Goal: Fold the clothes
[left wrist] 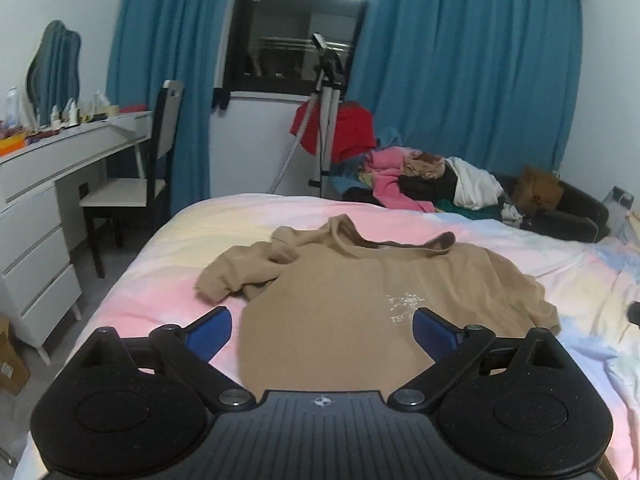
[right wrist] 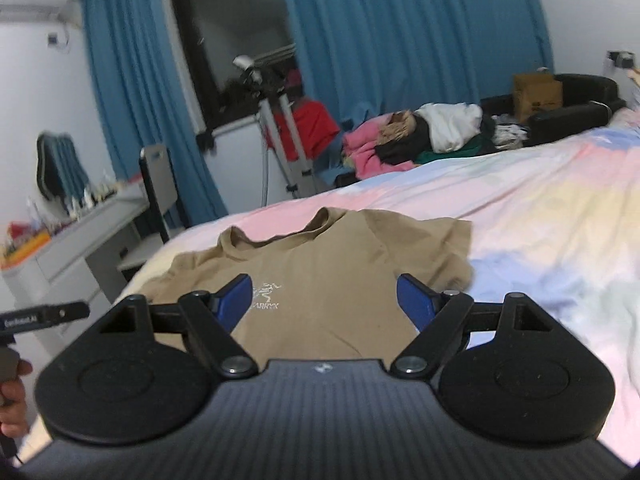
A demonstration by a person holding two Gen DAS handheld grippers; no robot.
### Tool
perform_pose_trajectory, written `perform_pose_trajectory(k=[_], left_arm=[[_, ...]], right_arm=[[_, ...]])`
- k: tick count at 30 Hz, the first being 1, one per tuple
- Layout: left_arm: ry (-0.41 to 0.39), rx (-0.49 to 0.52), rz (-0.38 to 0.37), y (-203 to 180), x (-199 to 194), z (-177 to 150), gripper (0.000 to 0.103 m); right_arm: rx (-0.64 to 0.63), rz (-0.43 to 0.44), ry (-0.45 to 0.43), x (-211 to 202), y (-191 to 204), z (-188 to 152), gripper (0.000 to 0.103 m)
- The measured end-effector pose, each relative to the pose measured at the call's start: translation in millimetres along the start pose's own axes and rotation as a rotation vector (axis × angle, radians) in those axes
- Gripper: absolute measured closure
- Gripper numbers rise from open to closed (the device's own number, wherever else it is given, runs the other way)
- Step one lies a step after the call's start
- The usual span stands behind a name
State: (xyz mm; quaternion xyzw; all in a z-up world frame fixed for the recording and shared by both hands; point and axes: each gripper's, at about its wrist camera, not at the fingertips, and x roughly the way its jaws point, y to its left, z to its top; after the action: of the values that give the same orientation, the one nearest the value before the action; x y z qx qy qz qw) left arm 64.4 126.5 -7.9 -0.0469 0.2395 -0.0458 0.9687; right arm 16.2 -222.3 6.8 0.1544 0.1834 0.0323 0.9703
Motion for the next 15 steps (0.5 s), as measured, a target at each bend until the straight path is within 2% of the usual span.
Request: perform_pose_trajectory(k=[3,6,10,13,15], left_arm=[[-0.007,-0.034,0.018,14.9,-9.4,-0.8,0.005],[-0.005,-0.098,0.06,33.1,2.0,0.1,0.008],[0.019,-0.202,0.081,61.6,29.6,-5.4,0.019],[0.031,-0.317,0.053,84.1,57.0,-9.3,0.029],[0.031,-0.41,0.037,99.1,76.9,-9.0,0.031]], right_arm=[[0.042,0.015,-0.023,-13.2,-6.1,-10.0,0.022],[0.039,0.004,0.005,-4.4,-7.8,-18.7,0.022],[0.059,0.008,0.033,9.9,-8.0,-26.2,0.022],[0.067,0.036,0.042,17.8,-4.9,-30.4,0.024],[0.053,0.047,0.053,28.2,-0.2,-34.6,0.024]])
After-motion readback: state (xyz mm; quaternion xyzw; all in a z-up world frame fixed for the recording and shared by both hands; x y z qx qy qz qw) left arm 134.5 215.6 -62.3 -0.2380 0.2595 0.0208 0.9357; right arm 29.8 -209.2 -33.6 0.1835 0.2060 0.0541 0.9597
